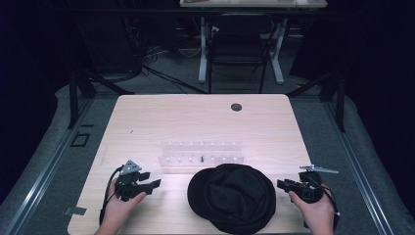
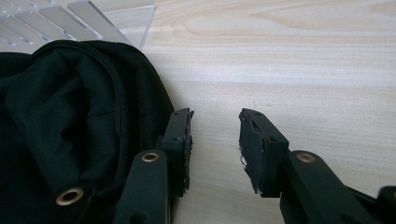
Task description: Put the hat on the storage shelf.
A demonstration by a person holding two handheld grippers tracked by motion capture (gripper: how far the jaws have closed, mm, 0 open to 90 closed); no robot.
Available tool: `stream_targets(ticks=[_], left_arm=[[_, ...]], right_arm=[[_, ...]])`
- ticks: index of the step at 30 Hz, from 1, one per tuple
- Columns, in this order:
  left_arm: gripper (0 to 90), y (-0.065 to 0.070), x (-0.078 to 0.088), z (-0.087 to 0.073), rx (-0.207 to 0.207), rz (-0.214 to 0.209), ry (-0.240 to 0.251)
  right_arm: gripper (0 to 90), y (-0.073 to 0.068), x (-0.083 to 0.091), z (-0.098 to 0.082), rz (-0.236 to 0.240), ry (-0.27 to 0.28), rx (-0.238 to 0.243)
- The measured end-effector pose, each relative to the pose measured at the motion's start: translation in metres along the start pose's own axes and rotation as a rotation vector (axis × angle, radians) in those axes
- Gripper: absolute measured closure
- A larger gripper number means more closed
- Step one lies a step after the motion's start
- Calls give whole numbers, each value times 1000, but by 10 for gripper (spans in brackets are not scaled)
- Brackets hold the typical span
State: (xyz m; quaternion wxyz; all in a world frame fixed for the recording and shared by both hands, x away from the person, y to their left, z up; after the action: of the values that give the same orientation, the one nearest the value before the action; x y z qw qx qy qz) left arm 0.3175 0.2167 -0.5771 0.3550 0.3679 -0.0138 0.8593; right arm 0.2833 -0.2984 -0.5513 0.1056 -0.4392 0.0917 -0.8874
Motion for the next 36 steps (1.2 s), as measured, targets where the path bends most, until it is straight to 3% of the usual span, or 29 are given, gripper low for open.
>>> stream_targets(ticks=[3, 13, 18, 23, 32, 36], left_arm=[[420, 0, 1, 0, 0, -5, -1], [420, 1, 1, 0, -4, -5, -5], [419, 3, 0, 0, -13, -6, -10], [419, 6, -1, 0, -19, -10, -14], [419, 8, -3, 0, -31, -16, -19], [419, 9, -4, 0, -36, -16, -23]], right_arm=[[622, -1, 3, 3, -15, -26, 8], [653, -4, 7, 8, 13, -104, 2], [632, -8, 7, 10, 9, -152, 44], [622, -14, 10, 16, -11, -167, 82], [615, -21, 17, 27, -14, -195, 87], [616, -23, 20, 33, -24, -236, 105]])
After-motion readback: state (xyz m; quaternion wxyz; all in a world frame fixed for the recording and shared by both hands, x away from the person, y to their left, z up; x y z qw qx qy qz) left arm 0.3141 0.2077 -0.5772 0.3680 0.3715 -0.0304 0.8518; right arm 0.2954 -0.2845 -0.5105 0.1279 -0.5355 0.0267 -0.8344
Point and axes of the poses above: each handheld gripper's, and its own axes: x roughly backward along the jaws, z roughly out of its top, y roughly to its right, the point moved 2 cm from there along -x, roughly forward along the jaws, and after that the axes turned 6 degrees about -z, right-handed, at the moved point
